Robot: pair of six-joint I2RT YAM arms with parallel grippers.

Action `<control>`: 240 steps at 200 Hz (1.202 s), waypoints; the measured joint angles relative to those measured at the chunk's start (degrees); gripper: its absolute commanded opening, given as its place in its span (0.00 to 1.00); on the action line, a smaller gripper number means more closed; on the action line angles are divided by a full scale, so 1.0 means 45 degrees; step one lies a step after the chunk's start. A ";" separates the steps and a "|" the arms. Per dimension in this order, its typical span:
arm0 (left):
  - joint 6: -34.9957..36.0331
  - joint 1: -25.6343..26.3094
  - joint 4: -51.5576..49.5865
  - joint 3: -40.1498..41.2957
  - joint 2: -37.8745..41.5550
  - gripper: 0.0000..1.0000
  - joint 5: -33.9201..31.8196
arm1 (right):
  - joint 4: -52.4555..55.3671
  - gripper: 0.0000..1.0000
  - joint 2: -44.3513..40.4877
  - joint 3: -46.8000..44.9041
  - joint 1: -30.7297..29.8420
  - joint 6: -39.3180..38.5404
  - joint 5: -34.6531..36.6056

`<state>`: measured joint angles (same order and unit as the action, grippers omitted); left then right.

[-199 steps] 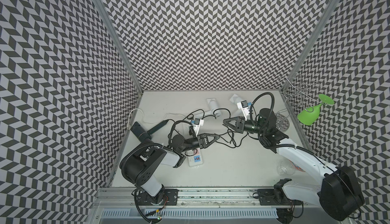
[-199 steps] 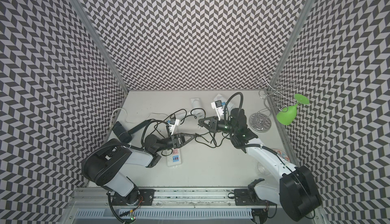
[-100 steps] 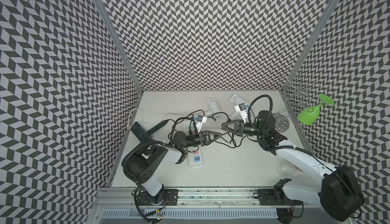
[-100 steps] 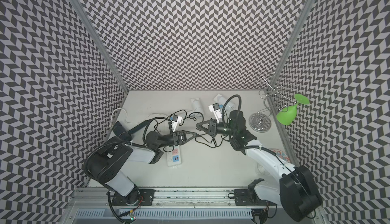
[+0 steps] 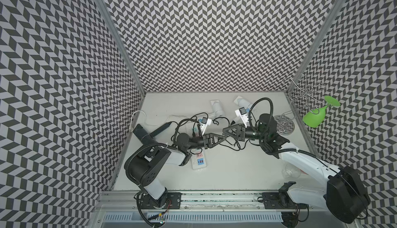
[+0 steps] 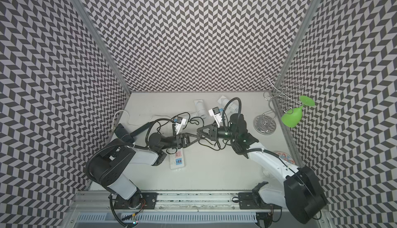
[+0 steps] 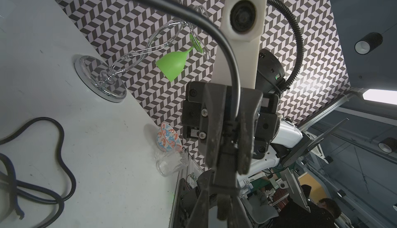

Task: Charge the blow dryers
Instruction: Pick up the plug from the center of the board.

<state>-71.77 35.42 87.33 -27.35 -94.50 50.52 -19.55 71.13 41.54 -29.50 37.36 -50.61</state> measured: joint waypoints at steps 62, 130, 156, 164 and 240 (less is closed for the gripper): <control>0.0058 -0.0291 0.0000 0.0000 0.0000 0.00 0.0670 | 0.0165 0.00 0.0107 0.0024 -0.0102 -0.0243 0.0029; 0.0029 -0.1307 -0.0005 -0.0505 0.0000 0.00 0.2205 | 0.2424 0.46 0.0117 0.1379 -0.0170 -0.1972 -0.0126; 0.0117 -0.1851 -0.0005 -0.0573 0.0000 0.00 0.2939 | 0.4027 0.51 0.0117 0.2229 -0.0136 -0.2885 -0.0097; 0.0165 -0.1982 -0.0005 -0.0573 0.0000 0.00 0.3143 | 0.4546 0.52 0.0117 0.2472 -0.0121 -0.3172 -0.0053; 0.0330 -0.2171 -0.0005 -0.0787 -0.0015 0.00 0.4750 | 0.7762 0.45 0.1010 0.3662 -0.0073 -0.4507 0.0146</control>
<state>-70.28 25.65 87.31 -30.89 -94.56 71.90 15.38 75.68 58.02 -29.82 17.08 -49.95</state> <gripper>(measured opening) 0.087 0.464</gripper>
